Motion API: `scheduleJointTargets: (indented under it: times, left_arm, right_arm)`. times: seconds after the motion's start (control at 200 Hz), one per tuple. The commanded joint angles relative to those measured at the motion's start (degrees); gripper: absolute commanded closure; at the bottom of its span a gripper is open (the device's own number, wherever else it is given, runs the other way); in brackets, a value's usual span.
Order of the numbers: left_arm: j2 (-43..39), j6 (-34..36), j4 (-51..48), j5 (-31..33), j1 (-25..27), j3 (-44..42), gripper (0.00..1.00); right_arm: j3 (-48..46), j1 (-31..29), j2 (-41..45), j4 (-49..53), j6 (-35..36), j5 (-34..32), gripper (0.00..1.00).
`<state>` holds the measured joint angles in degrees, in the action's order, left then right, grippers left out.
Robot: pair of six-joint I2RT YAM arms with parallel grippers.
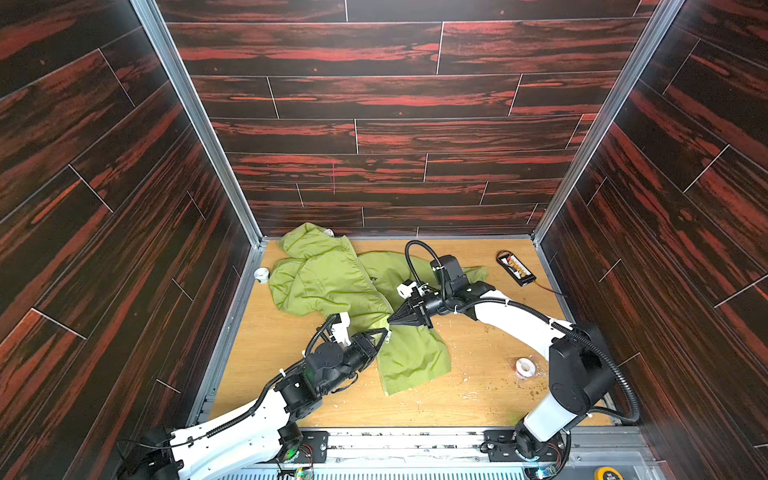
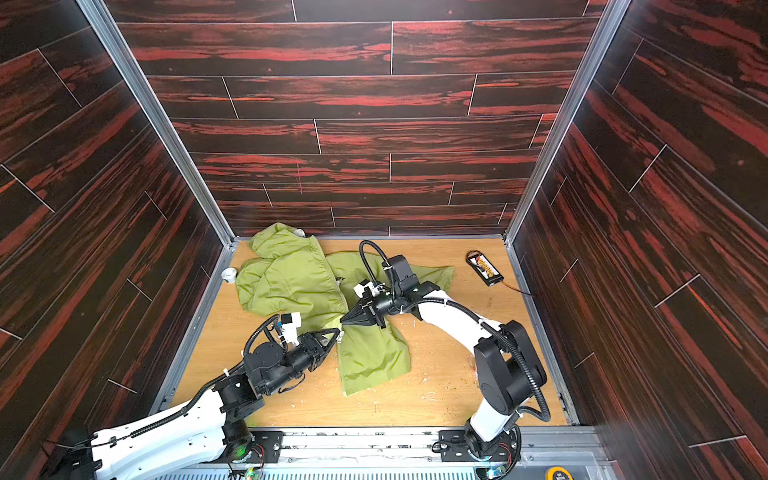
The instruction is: Zip up the jacket
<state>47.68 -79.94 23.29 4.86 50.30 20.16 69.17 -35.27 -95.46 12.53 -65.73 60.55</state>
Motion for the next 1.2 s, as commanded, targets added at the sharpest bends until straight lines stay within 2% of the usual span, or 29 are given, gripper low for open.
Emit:
scheduleJointTargets:
  times: [0.0,0.2,0.461,0.561,0.686,0.761,0.882,0.972,1.047,1.097,1.197]
  left_arm:
    - [0.34,0.14,1.68,-0.47,-0.38,1.61,0.81]
    - [0.62,0.09,1.5,-0.9,-0.68,1.81,0.86]
    - [3.17,0.05,1.68,-2.29,-0.82,2.99,1.0]
    - [4.06,-0.11,2.17,-2.4,-0.96,3.22,1.0]
    - [4.14,-0.39,3.05,-1.09,-1.04,2.87,1.0]
    - [3.65,-0.24,2.07,0.33,-1.03,3.01,1.0]
    - [3.13,0.99,-3.99,2.39,-1.07,5.24,1.0]
    - [2.35,1.41,-8.59,5.69,-1.03,6.52,1.0]
    - [1.1,1.25,-12.68,9.78,-1.07,7.18,1.0]
    - [-0.01,0.51,-16.34,13.26,-1.02,7.52,1.0]
    - [-2.61,-2.65,-22.31,19.74,-1.07,7.13,1.0]
  right_arm:
    - [1.15,0.34,3.6,0.65,0.62,0.44,1.0]
    - [1.15,0.55,3.62,0.74,0.63,0.53,1.0]
    - [1.32,0.82,3.53,2.05,1.79,0.11,1.0]
    - [1.26,1.17,3.83,3.66,3.4,-1.03,1.0]
    - [0.26,3.2,5.45,8.98,8.67,-5.97,0.74]
    - [-0.95,5.01,7.57,13.51,13.0,-11.02,0.54]
    - [-5.22,6.94,11.99,15.96,15.78,-17.04,0.2]
    - [-9.76,7.05,15.12,15.42,15.89,-18.77,0.02]
    - [-15.23,7.07,17.75,13.79,14.79,-18.98,0.01]
    - [-19.4,7.05,19.61,12.15,13.79,-19.09,0.04]
    - [-27.06,6.99,22.05,10.25,11.56,-18.85,0.22]
